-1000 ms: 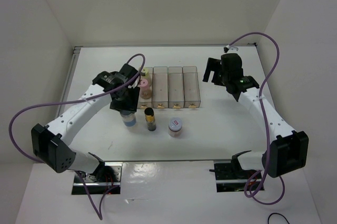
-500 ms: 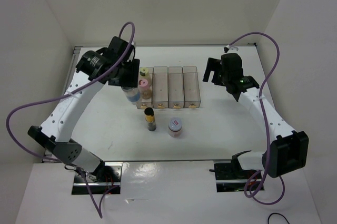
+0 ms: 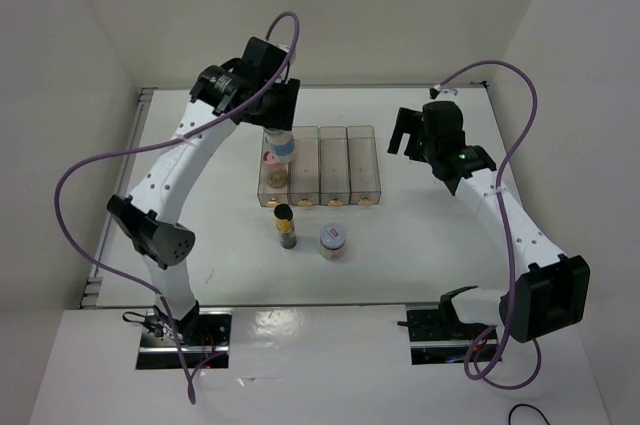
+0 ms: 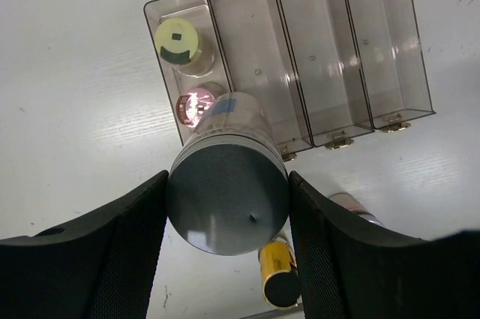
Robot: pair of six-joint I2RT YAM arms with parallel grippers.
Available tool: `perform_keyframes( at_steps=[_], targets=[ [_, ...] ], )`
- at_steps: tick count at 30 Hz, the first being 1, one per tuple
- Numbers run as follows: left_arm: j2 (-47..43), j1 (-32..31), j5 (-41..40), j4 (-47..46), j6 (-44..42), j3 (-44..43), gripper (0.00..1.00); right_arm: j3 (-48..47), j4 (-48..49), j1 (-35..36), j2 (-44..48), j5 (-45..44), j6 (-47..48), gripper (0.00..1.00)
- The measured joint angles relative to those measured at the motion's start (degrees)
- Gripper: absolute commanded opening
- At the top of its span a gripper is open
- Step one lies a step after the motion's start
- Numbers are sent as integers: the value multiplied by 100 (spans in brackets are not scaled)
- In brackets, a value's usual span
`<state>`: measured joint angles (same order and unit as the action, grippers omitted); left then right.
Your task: Organize the condiment bottles
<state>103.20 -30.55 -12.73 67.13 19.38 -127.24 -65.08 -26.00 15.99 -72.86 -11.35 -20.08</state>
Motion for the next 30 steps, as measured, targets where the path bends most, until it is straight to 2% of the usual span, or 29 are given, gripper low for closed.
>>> perform_keyframes(
  at_steps=[8, 18, 30],
  targets=[
    [577, 0, 48, -496, -258, -4, 55, 0, -9, 0, 118, -151, -46, 99],
    [1384, 0, 170, -874, -334, -474, 55, 20, -22, 0, 129, -212, -114, 99],
    [2039, 20, 262, -992, -444, -601, 55, 101, -33, 0, 125, -232, -153, 99]
  ],
)
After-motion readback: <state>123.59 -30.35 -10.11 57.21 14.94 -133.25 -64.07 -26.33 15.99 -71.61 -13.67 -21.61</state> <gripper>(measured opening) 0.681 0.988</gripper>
